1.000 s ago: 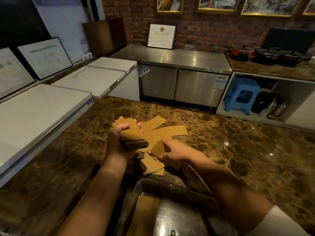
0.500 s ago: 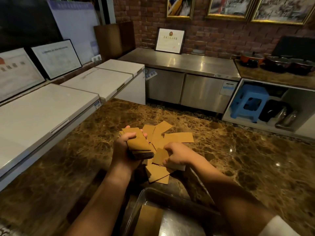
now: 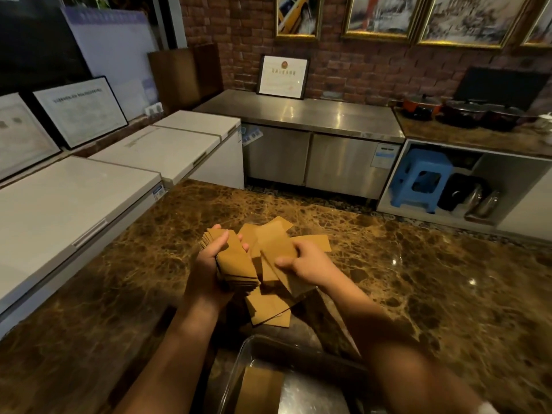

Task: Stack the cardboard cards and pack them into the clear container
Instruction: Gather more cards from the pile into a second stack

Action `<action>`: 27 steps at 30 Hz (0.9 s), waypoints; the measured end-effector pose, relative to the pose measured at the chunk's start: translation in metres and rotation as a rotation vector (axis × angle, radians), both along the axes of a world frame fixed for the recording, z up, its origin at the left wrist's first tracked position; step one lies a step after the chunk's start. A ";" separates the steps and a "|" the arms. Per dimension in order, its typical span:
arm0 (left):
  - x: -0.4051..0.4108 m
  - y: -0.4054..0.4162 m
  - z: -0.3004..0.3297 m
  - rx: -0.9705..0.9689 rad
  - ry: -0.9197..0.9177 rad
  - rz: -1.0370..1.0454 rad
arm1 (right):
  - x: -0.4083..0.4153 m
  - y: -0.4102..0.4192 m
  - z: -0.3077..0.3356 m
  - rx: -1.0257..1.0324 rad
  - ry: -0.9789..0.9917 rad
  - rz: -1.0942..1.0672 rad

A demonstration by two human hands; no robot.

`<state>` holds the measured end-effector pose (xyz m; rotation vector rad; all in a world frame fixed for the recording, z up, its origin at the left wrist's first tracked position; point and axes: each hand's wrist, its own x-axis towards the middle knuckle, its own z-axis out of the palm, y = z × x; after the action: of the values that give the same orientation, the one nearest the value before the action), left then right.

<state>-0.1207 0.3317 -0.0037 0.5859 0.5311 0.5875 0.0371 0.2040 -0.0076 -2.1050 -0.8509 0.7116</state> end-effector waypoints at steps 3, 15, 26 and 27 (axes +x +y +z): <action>0.003 -0.003 0.011 0.063 -0.019 -0.029 | -0.001 -0.040 0.029 0.339 0.270 -0.184; 0.036 -0.091 0.052 0.210 -0.130 -0.474 | -0.027 -0.131 0.090 0.511 0.443 -0.150; 0.044 -0.112 0.052 0.049 -0.247 -0.485 | -0.022 -0.153 0.093 0.774 0.534 -0.466; 0.045 -0.113 0.052 0.075 -0.245 -0.460 | -0.020 -0.153 0.093 0.819 0.581 -0.492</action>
<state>-0.0757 0.2187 0.0481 0.6703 0.1334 0.2364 0.0166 0.0515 0.0850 -1.1898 -0.2044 0.5296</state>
